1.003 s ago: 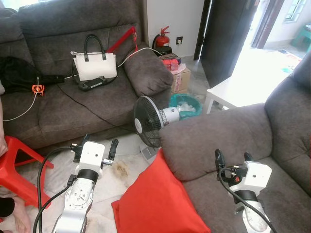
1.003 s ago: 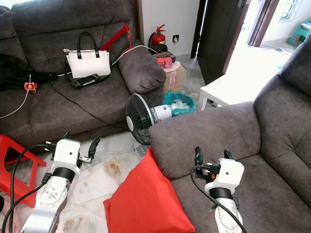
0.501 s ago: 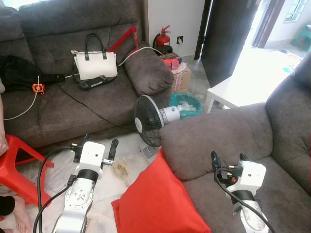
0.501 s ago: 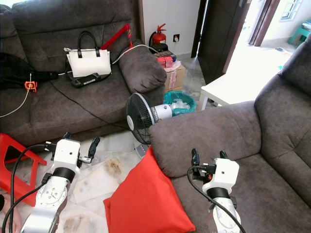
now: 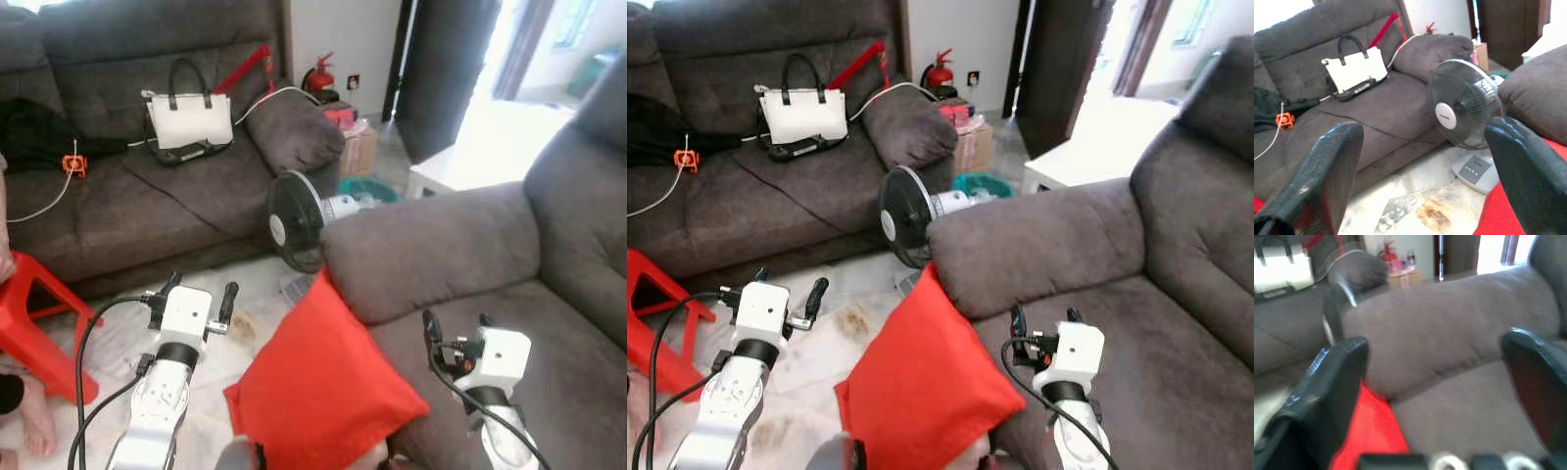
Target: Move the pillow to the sofa from floor
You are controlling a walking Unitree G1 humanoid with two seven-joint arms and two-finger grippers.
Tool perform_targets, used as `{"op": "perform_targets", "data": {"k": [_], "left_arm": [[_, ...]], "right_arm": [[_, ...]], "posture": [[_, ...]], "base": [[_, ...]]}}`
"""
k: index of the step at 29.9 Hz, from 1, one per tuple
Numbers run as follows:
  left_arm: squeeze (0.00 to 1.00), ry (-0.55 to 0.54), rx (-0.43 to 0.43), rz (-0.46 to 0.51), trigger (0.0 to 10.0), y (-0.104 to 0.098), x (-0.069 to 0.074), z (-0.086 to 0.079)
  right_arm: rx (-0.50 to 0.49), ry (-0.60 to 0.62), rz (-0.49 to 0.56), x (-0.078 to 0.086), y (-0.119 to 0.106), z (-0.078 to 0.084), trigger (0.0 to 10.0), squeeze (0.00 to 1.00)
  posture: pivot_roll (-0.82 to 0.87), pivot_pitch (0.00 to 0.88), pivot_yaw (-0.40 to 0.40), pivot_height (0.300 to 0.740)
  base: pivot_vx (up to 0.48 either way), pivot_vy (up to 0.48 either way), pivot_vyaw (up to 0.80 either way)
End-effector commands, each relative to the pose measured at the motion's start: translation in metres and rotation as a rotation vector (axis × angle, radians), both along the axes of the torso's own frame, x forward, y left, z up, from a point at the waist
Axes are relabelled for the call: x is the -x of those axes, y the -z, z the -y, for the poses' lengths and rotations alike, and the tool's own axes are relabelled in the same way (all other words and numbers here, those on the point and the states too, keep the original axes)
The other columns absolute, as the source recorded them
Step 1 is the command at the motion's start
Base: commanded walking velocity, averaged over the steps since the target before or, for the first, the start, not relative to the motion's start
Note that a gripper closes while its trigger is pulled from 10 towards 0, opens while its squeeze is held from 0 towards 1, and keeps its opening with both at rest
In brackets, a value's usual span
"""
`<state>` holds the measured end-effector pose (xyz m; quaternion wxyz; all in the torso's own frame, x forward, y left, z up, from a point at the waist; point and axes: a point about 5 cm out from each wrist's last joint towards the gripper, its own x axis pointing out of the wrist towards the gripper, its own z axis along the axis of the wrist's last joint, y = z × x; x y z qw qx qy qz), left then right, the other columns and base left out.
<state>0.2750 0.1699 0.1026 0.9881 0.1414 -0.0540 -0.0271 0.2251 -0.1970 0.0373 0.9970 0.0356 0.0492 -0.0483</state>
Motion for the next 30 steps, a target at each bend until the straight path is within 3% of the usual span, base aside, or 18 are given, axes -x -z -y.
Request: {"op": "perform_targets", "data": {"k": [1,30], "left_arm": [[0.0,-0.04,-0.01,-0.05,10.0,0.0114,0.007,-0.0105],[0.0,-0.025,0.013,-0.073,10.0,0.0144,0.0071,-0.0105]], "right_arm": [[-0.004,-0.024,0.03,-0.0103,-0.0073,-0.0049,10.0,0.0],[-0.002,-0.034,0.014,-0.0094,-0.0035,-0.0069,10.0,0.0]], "posture": [[0.08,0.01,0.01,0.618],[0.08,0.008,0.011,0.618]], "base": [[0.0,0.0,0.0],[0.0,0.0,0.0]]}}
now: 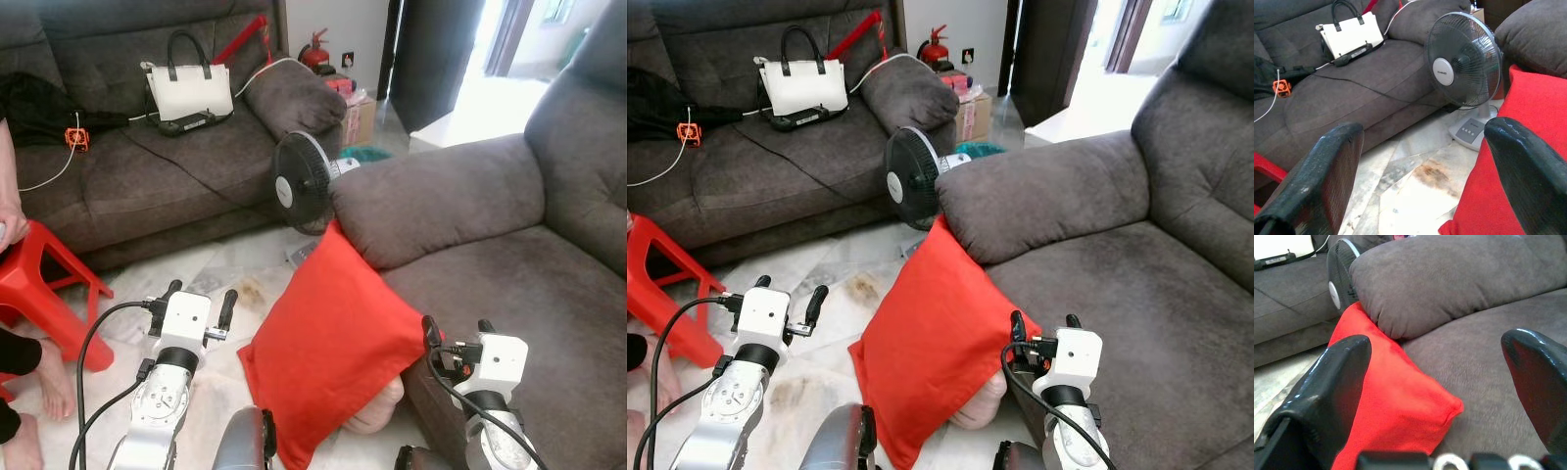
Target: Move the pillow to the sofa from floor
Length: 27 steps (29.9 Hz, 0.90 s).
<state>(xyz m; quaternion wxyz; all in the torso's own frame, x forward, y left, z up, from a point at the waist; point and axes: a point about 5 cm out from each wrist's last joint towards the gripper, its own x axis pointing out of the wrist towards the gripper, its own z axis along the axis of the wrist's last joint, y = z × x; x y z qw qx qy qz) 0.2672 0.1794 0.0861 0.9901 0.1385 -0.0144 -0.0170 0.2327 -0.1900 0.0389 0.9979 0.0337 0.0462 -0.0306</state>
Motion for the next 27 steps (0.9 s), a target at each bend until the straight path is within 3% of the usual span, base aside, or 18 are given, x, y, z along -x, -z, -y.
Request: {"op": "perform_targets", "data": {"k": [1,4,8,27], "left_arm": [[0.0,0.006,0.008,0.002,10.0,-0.0021,-0.0007,-0.001],[0.0,0.007,0.009,0.0,10.0,-0.0019,-0.0008,-0.001],[0.0,0.006,0.01,-0.001,10.0,-0.0021,-0.0012,-0.0009],[0.0,0.009,0.014,-0.004,10.0,-0.0021,-0.0019,-0.0016]], "right_arm": [[-0.003,-0.001,0.008,-0.0019,-0.002,-0.0001,10.0,0.0],[0.017,-0.017,0.012,-0.0028,-0.0032,-0.0022,10.0,0.0],[0.017,-0.02,0.009,-0.0033,-0.0029,-0.0032,10.0,0.0],[-0.005,-0.006,-0.008,-0.002,0.0011,-0.0028,10.0,0.0]], "posture": [[0.08,0.008,0.011,0.618],[0.08,0.007,0.011,0.618],[0.08,0.005,0.01,0.618],[0.08,0.01,0.012,0.618]], "base": [[0.0,0.0,0.0],[0.0,0.0,0.0],[0.0,0.0,0.77],[0.282,0.0,0.0]]}}
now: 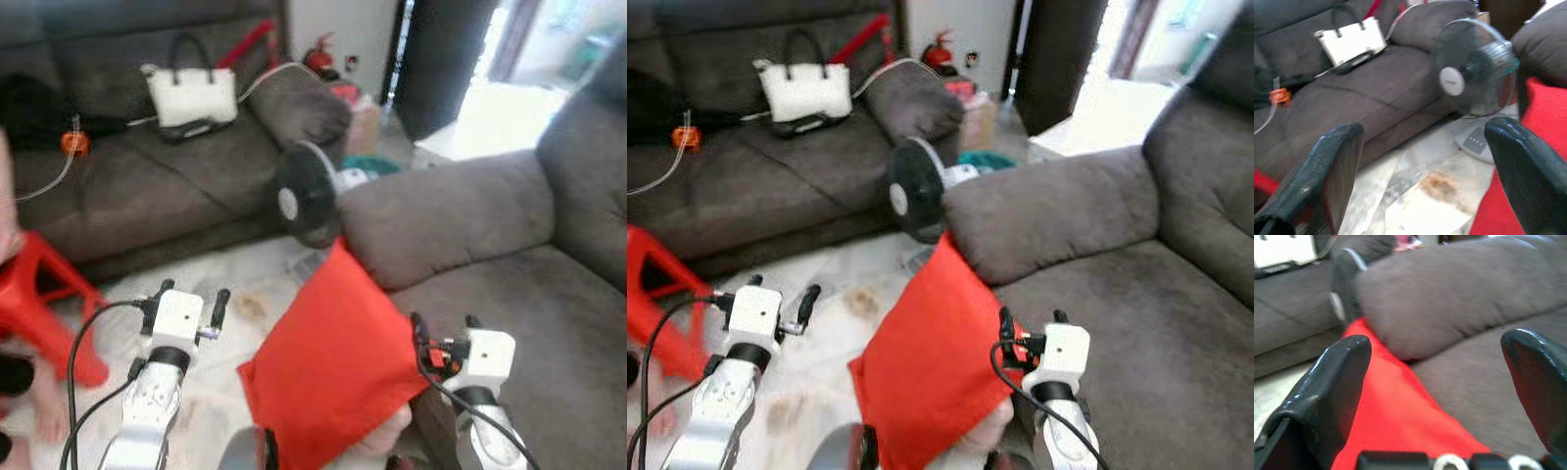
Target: Move the pillow to the sofa from floor
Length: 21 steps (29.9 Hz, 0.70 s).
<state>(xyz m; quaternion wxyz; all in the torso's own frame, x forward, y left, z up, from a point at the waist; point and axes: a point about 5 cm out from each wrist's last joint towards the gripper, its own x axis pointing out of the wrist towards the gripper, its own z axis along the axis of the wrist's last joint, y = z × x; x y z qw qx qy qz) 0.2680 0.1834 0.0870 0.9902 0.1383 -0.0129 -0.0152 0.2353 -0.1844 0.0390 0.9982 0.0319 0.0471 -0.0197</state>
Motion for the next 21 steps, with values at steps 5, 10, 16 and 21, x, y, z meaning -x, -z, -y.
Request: {"op": "perform_targets", "data": {"k": [5,10,16,21], "left_arm": [[0.0,0.014,0.014,-0.002,10.0,-0.0013,-0.0009,0.0025],[0.0,0.016,0.016,-0.002,10.0,-0.0018,-0.0007,0.0031],[0.0,0.032,0.018,-0.031,10.0,0.0021,-0.0007,0.0049],[0.0,0.071,0.019,-0.057,10.0,0.0055,-0.0008,0.0071]], "right_arm": [[-0.01,0.016,-0.009,0.0008,0.0017,0.0024,10.0,0.0],[-0.013,0.017,-0.01,0.001,0.0022,0.0026,10.0,0.0],[-0.013,0.016,-0.018,0.0014,0.004,0.0028,10.0,0.0],[-0.01,0.015,-0.035,-0.0007,0.007,0.0032,10.0,0.0]], "posture": [[0.08,0.011,0.012,0.618],[0.08,0.012,0.012,0.618],[0.08,0.011,0.01,0.618],[0.08,0.012,0.007,0.618]], "base": [[0.339,0.0,0.0],[0.34,0.0,0.0],[0.34,0.0,0.0],[0.124,0.0,0.0]]}}
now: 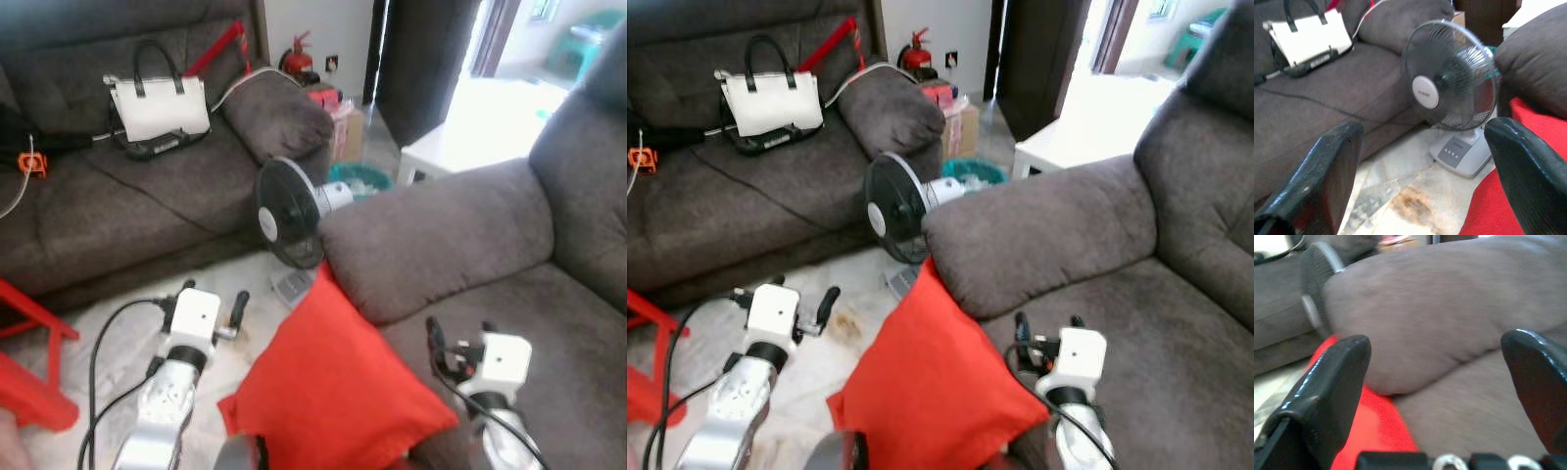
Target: Move the pillow to the sofa from floor
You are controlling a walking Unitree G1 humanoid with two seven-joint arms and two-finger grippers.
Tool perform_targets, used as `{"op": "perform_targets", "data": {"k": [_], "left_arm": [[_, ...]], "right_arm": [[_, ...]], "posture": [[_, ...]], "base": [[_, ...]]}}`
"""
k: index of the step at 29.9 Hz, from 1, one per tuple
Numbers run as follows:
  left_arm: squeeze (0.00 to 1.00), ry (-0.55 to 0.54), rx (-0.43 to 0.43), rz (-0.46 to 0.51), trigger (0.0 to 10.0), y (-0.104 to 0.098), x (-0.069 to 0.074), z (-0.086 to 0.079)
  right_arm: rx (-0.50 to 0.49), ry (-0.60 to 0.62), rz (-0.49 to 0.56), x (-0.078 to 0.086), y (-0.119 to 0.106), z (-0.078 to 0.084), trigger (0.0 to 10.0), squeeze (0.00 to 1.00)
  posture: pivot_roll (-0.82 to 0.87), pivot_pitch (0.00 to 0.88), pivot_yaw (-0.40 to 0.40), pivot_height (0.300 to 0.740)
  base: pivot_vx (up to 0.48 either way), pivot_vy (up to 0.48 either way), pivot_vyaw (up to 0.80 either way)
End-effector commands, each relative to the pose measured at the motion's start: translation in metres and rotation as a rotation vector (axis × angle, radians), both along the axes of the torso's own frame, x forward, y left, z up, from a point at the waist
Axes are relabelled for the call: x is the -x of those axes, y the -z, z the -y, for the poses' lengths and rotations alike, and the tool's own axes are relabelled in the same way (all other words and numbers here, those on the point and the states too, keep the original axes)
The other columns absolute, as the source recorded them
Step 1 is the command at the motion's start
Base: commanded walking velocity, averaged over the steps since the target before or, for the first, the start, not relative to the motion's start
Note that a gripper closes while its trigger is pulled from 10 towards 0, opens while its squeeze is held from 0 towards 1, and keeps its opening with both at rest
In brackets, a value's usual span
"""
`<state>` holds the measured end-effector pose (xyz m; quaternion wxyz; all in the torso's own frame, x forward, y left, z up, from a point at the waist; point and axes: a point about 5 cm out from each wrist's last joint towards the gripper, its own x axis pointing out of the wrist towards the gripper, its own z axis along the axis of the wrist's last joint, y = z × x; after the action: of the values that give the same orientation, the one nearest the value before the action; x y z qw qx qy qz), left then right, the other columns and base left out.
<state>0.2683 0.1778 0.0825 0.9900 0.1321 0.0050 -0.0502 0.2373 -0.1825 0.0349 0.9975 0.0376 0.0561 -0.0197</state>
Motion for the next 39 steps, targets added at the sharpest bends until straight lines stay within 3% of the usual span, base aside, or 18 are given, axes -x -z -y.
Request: {"op": "perform_targets", "data": {"k": [1,13,14,21,26,27,30,32,39], "left_arm": [[0.0,0.008,0.011,-0.013,10.0,0.001,0.0,0.002],[0.0,0.031,0.027,-0.043,10.0,0.007,0.002,0.007],[0.0,0.031,0.029,-0.046,10.0,0.007,0.002,0.007],[0.0,0.005,0.022,-0.07,10.0,0.016,0.007,0.003],[0.0,-0.031,0.014,-0.066,10.0,0.019,0.011,-0.002],[0.0,-0.047,0.017,-0.042,10.0,0.015,0.011,-0.004],[0.0,-0.064,0.021,0.006,10.0,0.006,0.009,-0.006],[0.0,-0.068,0.02,0.048,10.0,-0.001,0.006,-0.005],[0.0,-0.063,0.007,0.09,10.0,-0.009,0.002,-0.003]], "right_arm": [[0.002,0.018,-0.032,0.0,0.005,0.006,10.0,0.0],[0.024,0.05,-0.243,-0.008,0.035,0.018,10.0,0.0],[-0.04,0.036,-0.278,-0.011,0.041,0.017,10.0,1.0],[-0.156,-0.026,-0.35,-0.016,0.052,0.005,10.0,1.0],[-0.155,-0.039,-0.367,-0.019,0.056,0.001,10.0,1.0],[-0.159,-0.013,-0.316,-0.023,0.051,0.004,10.0,0.0],[-0.211,0.043,-0.179,-0.029,0.037,0.011,10.0,0.0],[-0.177,0.068,-0.067,-0.028,0.025,0.016,10.0,0.0],[-0.109,0.026,0.065,-0.013,0.011,0.007,10.0,0.0]], "posture": [[0.08,0.012,0.006,0.618],[0.09,0.008,-0.007,0.618],[0.1,0.006,-0.011,0.618],[0.1,0.002,-0.019,0.618],[0.11,0.004,-0.024,0.618],[0.12,0.007,-0.026,0.618],[0.11,0.007,-0.022,0.618],[0.11,0.007,-0.017,0.618],[0.09,0.003,-0.006,0.618]], "base": [[0.0,0.0,0.0],[0.0,0.0,0.0],[0.0,0.0,0.0],[0.0,0.0,0.0],[0.0,0.0,0.0],[0.0,0.0,0.0],[0.0,0.0,0.0],[0.0,0.0,0.0],[0.0,0.0,0.0]]}}
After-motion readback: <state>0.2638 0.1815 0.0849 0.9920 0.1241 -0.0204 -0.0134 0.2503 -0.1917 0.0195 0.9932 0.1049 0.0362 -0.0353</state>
